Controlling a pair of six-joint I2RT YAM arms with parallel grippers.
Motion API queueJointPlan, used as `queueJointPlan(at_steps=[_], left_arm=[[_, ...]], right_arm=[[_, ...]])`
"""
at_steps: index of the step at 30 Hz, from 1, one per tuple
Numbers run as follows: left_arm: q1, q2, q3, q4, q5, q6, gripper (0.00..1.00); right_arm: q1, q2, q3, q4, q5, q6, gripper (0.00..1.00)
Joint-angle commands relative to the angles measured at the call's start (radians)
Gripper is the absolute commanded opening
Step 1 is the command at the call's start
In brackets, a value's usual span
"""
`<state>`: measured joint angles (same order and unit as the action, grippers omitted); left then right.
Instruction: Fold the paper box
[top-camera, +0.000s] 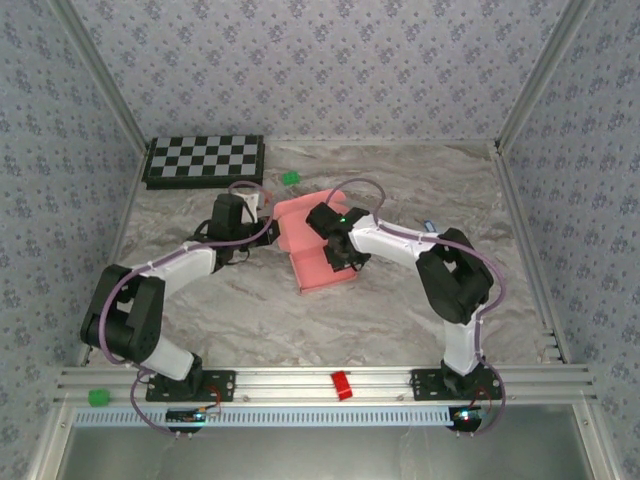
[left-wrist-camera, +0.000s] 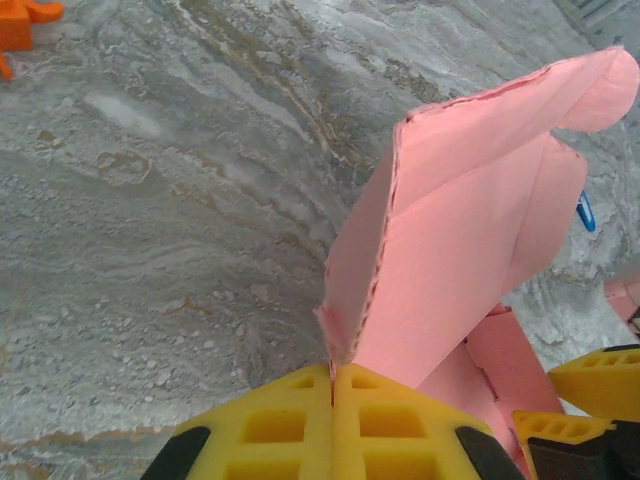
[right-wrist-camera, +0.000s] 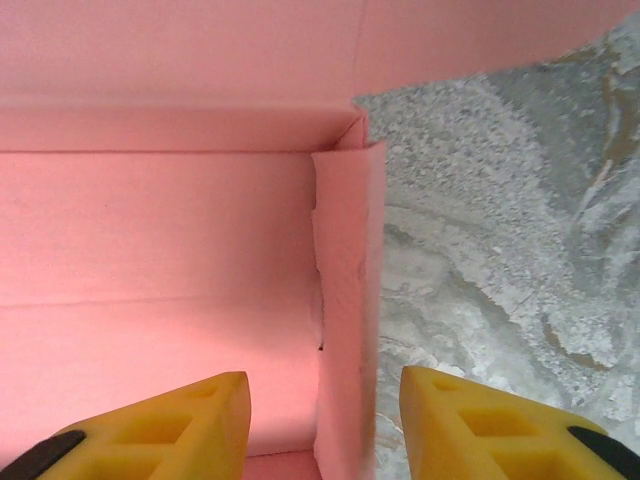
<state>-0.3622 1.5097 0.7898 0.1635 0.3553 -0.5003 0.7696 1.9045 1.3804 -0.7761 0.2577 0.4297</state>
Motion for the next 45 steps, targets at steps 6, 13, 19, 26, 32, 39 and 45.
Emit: queueJointPlan(at_steps=[6,13,19,26,32,39,45], left_arm=[[-0.004,0.007,0.049,0.045,0.036,-0.012,0.24],[-0.004,-0.055,0.054,-0.009,-0.008,0.016,0.54],[0.002,-0.145,0.074,-0.135,-0.088,0.069,0.63],[0.063,-0.257,0.127,-0.394,-0.208,0.121,0.66],[0.117,-0.337,0.130,-0.535,-0.239,0.123,0.67],[0.128,-0.373,0.117,-0.608,-0.233,0.108,0.67],[0.129,-0.377,0.106,-0.612,-0.221,0.096,0.67]], right_arm=[[-0.020,-0.082,-0.051,0.023,0.029,0.028,0.48],[-0.030,-0.177,-0.096,0.058,0.109,0.007,0.48],[-0.081,-0.263,-0.146,0.086,0.148,-0.008,0.47],[-0.225,-0.288,-0.170,0.095,0.101,-0.073,0.45],[-0.370,-0.276,-0.170,0.124,0.021,-0.140,0.43],[-0.533,-0.208,-0.138,0.146,-0.085,-0.200,0.41],[-0.636,-0.106,-0.062,0.122,-0.125,-0.283,0.39]])
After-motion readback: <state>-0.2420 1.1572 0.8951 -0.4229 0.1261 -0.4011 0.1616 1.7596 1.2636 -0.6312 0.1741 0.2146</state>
